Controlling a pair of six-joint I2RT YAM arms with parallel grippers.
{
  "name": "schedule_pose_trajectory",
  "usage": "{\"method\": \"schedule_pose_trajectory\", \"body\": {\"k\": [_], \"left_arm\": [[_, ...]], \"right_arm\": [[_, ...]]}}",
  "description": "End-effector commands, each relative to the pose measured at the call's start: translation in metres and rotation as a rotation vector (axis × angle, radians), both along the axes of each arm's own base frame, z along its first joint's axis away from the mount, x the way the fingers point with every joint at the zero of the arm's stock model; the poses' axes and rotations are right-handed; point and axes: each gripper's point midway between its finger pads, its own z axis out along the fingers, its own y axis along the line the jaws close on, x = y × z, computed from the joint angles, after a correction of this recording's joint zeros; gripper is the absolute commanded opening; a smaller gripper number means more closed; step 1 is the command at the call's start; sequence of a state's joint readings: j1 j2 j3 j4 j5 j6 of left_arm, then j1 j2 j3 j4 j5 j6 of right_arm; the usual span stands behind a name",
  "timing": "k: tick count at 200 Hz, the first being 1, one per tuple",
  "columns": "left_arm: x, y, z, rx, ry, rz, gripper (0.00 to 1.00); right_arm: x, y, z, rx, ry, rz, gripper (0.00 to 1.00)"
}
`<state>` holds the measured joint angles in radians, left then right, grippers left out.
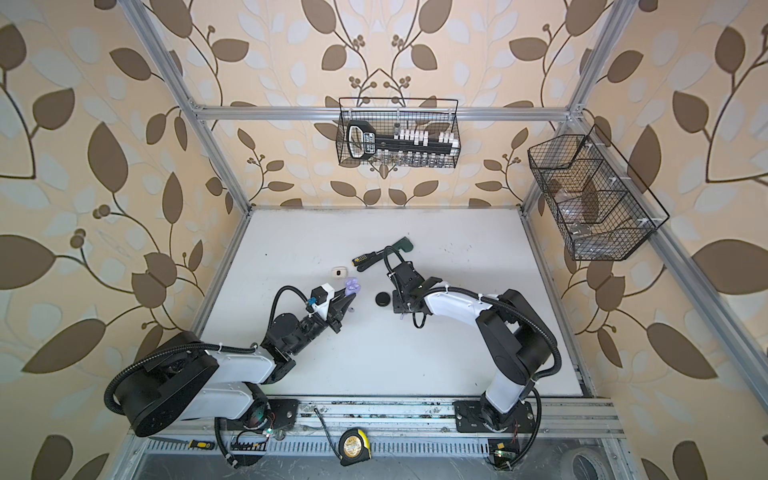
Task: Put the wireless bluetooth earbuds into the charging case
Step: 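Move the open right gripper over a lavender earbud on the table, then lower the right gripper onto the lavender earbud and close it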
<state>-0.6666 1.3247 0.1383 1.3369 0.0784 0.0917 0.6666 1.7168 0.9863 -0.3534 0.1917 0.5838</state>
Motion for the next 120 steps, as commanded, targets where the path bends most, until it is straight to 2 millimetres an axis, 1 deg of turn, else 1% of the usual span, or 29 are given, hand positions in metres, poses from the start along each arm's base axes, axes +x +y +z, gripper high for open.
{"method": "schedule_pose_trajectory", "body": {"k": [1, 9, 24, 41, 67, 97, 120], "left_arm": [[-0.008, -0.002, 0.029, -0.035, -0.117, -0.036, 0.0], [-0.008, -0.001, 0.029, -0.039, -0.115, -0.031, 0.0], [-0.008, -0.001, 0.031, -0.049, -0.112, -0.031, 0.0], [-0.01, -0.002, 0.031, -0.049, -0.115, -0.043, 0.0], [-0.012, 0.002, 0.03, -0.041, -0.12, -0.035, 0.0], [-0.014, 0.002, 0.034, -0.025, -0.128, -0.039, 0.0], [-0.016, 0.002, 0.035, -0.013, -0.13, -0.043, 0.0]], "right_arm": [[0.003, 0.001, -0.004, -0.055, -0.009, -0.013, 0.54], [0.001, -0.001, -0.01, -0.073, 0.006, -0.012, 0.54], [0.0, 0.0, -0.014, -0.087, 0.02, -0.005, 0.53], [0.001, 0.003, -0.01, -0.101, 0.005, 0.004, 0.51], [-0.007, 0.006, -0.002, -0.152, -0.032, 0.017, 0.51], [-0.017, 0.006, -0.01, -0.161, -0.016, 0.032, 0.51], [-0.017, 0.005, -0.007, -0.171, -0.03, 0.029, 0.51]]}}
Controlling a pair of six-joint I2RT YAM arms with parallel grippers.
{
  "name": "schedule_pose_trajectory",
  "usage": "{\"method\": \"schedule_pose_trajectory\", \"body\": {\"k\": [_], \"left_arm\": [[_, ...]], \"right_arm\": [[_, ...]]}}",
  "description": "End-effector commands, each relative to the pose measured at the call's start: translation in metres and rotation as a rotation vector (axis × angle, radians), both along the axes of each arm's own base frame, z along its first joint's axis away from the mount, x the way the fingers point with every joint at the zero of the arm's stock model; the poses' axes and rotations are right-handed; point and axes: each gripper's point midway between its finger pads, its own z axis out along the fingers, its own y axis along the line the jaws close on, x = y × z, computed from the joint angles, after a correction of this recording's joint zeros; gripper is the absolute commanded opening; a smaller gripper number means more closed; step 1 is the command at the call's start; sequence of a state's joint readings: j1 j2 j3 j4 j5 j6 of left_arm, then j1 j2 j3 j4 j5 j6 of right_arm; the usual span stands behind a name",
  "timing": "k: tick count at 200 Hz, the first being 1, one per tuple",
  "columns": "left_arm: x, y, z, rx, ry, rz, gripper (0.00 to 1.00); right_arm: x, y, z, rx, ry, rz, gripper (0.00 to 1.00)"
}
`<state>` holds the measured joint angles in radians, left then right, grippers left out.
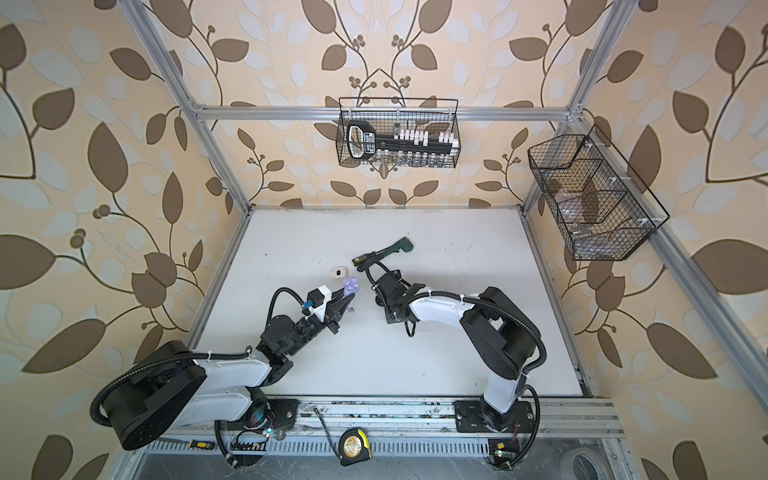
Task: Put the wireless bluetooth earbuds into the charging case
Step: 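Lower the right gripper onto the lavender earbud and close it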
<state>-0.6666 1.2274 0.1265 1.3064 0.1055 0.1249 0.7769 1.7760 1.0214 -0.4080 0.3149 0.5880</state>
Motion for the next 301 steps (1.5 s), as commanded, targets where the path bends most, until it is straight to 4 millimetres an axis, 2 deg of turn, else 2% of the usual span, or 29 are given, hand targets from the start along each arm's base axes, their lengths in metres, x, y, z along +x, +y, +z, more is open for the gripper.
{"method": "schedule_pose_trajectory", "body": {"k": [1, 21, 47, 132, 243, 301], "left_arm": [[-0.005, -0.001, 0.016, -0.004, -0.064, -0.019, 0.0], [-0.006, 0.001, 0.016, 0.003, -0.067, -0.013, 0.0], [-0.007, 0.002, 0.019, 0.009, -0.075, -0.011, 0.0], [-0.012, 0.003, 0.024, 0.026, -0.089, -0.021, 0.0], [-0.014, 0.001, 0.027, 0.03, -0.094, -0.036, 0.0], [-0.016, 0.002, 0.029, 0.029, -0.1, -0.034, 0.0]], "right_arm": [[-0.002, -0.01, 0.003, -0.035, -0.017, -0.029, 0.51], [-0.003, -0.016, 0.003, -0.041, -0.02, -0.039, 0.5], [-0.009, -0.022, -0.008, -0.028, 0.013, -0.038, 0.46], [-0.012, -0.02, -0.014, -0.013, 0.035, -0.031, 0.32], [-0.015, -0.021, -0.013, -0.016, 0.025, -0.034, 0.31], [-0.016, -0.019, -0.013, -0.014, 0.027, -0.028, 0.24]]}}
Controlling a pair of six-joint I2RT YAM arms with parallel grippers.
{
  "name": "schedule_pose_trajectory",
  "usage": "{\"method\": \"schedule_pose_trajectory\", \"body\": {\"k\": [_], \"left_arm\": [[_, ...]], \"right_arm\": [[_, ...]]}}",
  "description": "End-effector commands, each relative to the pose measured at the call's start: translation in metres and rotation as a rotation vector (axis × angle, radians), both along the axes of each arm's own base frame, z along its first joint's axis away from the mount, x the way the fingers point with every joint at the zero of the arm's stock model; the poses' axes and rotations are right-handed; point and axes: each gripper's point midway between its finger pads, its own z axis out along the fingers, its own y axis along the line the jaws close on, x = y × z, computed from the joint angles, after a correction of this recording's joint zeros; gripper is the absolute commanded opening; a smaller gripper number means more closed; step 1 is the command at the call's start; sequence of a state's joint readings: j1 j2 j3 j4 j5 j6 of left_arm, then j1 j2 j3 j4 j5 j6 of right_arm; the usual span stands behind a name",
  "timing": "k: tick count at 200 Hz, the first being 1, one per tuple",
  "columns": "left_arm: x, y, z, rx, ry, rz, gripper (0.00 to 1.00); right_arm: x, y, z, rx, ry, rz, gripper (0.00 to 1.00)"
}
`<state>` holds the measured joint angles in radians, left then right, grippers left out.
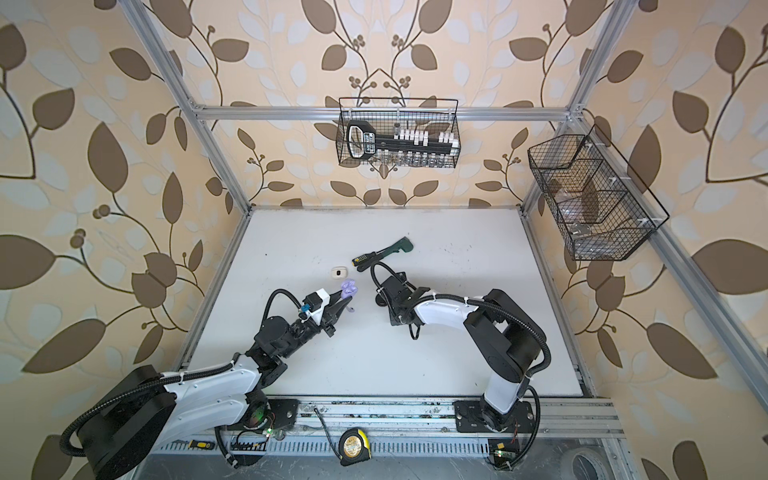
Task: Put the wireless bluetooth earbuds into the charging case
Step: 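Lower the right gripper onto the lavender earbud and close it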
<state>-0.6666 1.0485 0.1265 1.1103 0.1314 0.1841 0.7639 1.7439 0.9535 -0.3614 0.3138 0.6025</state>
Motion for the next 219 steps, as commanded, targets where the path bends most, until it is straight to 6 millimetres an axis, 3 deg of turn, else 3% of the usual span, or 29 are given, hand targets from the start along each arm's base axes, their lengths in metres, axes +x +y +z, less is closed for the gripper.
{"method": "schedule_pose_trajectory", "body": {"k": [1, 97, 154, 184, 219], "left_arm": [[-0.004, -0.001, 0.021, -0.026, -0.07, -0.017, 0.0], [-0.007, -0.004, 0.021, -0.022, -0.072, -0.042, 0.0], [-0.01, -0.017, 0.015, -0.01, -0.062, -0.111, 0.0], [-0.013, -0.026, 0.01, -0.006, -0.049, -0.164, 0.0], [-0.007, -0.031, 0.003, -0.019, -0.013, -0.169, 0.0]], "right_arm": [[-0.011, -0.008, -0.008, -0.028, 0.034, -0.002, 0.24], [-0.01, -0.009, -0.01, -0.026, 0.041, -0.006, 0.23], [-0.008, -0.011, -0.007, -0.016, 0.028, -0.016, 0.18], [-0.007, -0.012, 0.001, 0.004, -0.001, -0.025, 0.18], [0.0, -0.025, 0.026, 0.044, -0.087, -0.073, 0.18]]}}
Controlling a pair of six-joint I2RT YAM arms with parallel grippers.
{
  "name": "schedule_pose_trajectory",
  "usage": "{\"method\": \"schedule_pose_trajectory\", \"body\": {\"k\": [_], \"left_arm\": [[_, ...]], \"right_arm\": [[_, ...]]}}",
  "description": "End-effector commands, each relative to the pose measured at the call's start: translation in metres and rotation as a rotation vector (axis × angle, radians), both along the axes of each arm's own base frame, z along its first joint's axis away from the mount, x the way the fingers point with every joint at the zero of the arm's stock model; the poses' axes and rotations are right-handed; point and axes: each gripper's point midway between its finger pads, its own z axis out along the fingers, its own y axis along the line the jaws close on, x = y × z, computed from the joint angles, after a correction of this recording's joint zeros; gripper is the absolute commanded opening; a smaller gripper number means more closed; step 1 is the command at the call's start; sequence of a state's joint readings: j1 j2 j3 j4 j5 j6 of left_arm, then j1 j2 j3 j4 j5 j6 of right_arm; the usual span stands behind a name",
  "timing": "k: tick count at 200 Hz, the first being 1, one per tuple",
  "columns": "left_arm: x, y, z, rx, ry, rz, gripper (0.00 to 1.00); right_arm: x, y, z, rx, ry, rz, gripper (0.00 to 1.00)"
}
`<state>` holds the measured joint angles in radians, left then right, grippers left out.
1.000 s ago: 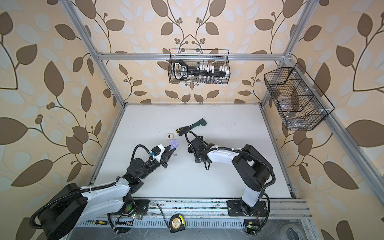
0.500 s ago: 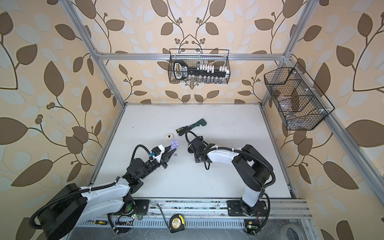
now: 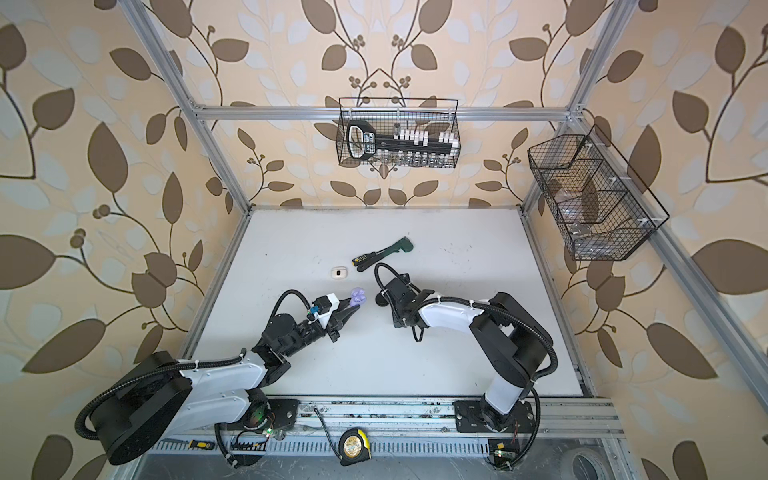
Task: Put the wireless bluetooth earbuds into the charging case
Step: 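Lower the right gripper onto the lavender earbud and close it, then lift the earbud with the right gripper toward the open case in the left gripper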
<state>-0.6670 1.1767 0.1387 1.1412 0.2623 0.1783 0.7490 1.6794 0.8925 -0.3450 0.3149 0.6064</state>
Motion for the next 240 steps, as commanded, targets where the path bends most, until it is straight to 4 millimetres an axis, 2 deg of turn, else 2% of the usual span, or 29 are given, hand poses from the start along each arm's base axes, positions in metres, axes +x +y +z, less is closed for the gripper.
{"method": "schedule_pose_trajectory", "body": {"k": [1, 29, 55, 98, 131, 180, 240], "left_arm": [[0.001, -0.009, 0.03, -0.081, -0.072, -0.037, 0.0], [0.006, -0.011, 0.024, -0.1, -0.065, -0.029, 0.0], [0.011, -0.013, 0.02, -0.124, -0.032, -0.023, 0.0], [0.01, -0.022, 0.019, -0.149, 0.013, -0.068, 0.0], [0.007, -0.026, 0.026, -0.176, 0.021, -0.094, 0.0], [-0.003, -0.03, 0.034, -0.178, -0.005, -0.143, 0.0], [-0.01, -0.032, 0.038, -0.176, -0.029, -0.171, 0.0]], "right_arm": [[0.006, -0.012, 0.022, 0.031, -0.076, -0.055, 0.18], [0.008, -0.027, 0.052, 0.065, -0.185, -0.132, 0.18], [-0.002, -0.023, 0.086, 0.158, -0.267, -0.171, 0.18], [-0.02, -0.003, 0.134, 0.357, -0.375, -0.208, 0.18], [-0.033, 0.015, 0.165, 0.483, -0.452, -0.222, 0.18], [-0.045, 0.05, 0.197, 0.593, -0.494, -0.185, 0.17], [-0.051, 0.065, 0.22, 0.645, -0.562, -0.183, 0.17]]}}
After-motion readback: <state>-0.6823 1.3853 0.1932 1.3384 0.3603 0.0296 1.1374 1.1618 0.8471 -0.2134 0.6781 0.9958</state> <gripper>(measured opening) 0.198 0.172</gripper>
